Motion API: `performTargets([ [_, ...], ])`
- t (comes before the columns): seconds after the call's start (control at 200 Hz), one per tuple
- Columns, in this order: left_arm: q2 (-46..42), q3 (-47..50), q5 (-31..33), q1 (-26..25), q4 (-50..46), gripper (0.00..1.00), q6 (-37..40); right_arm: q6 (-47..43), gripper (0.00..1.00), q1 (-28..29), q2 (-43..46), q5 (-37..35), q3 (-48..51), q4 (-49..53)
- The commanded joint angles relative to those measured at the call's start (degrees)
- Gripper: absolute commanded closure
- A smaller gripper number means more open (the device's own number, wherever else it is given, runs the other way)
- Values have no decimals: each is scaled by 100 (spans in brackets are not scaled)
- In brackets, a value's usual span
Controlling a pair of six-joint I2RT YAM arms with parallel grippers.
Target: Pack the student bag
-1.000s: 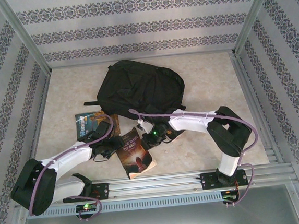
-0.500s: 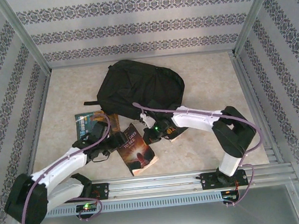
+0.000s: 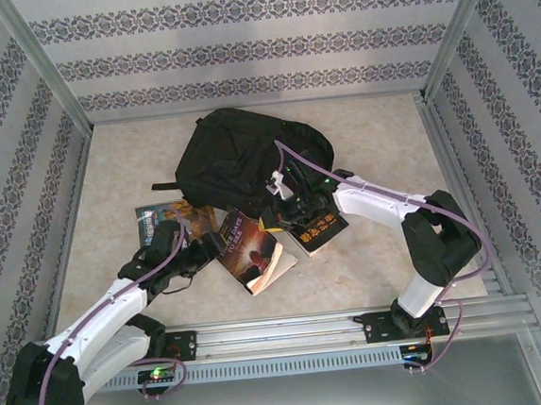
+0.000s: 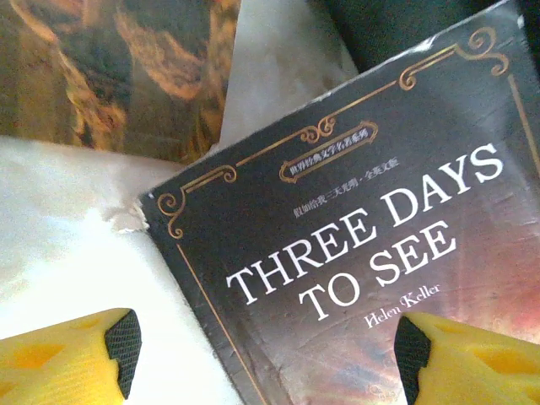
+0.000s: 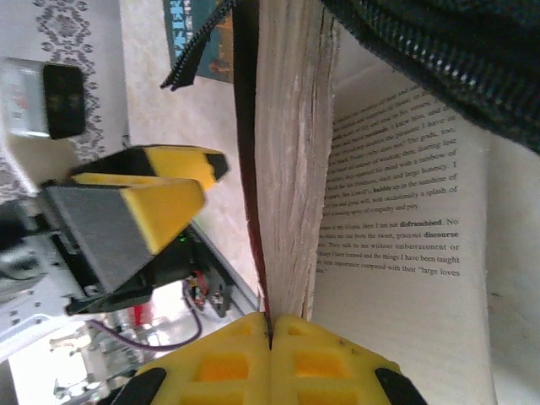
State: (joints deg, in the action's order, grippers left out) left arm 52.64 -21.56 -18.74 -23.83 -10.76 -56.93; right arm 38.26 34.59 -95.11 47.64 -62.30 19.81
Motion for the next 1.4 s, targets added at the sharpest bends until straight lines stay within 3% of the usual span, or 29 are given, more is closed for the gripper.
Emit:
performTargets([
  [0.0,296,339,-430,81,1095,21,-628,428,100,-40,-86,580,15,-539],
  [0.44,1307,1277,-396,81,3858,28,-1914,1099,100,-86,-326,715,405,-1247],
  [0.635,1933,1273,-640,81,4837,46,-2112,1147,100,-128,-394,700,513,-1333],
  [0.724,1619,1213,-610,81,4538,56,-2057,953,100,-128,-389,629,501,-1129],
  [0.984,-399,896,-256,98,2114,86,-1476,307,100,-129,-43,-187,515,-274],
  [1.124,-1278,776,-168,126,1398,100,-1323,-87,75,-59,300,-927,433,330],
  [1.264,-1905,415,53,170,1129,100,-977,-739,64,172,809,-1966,11,1093],
  [1.394,-1818,-128,276,201,1324,100,-854,-782,49,80,1297,-2720,-304,1402],
])
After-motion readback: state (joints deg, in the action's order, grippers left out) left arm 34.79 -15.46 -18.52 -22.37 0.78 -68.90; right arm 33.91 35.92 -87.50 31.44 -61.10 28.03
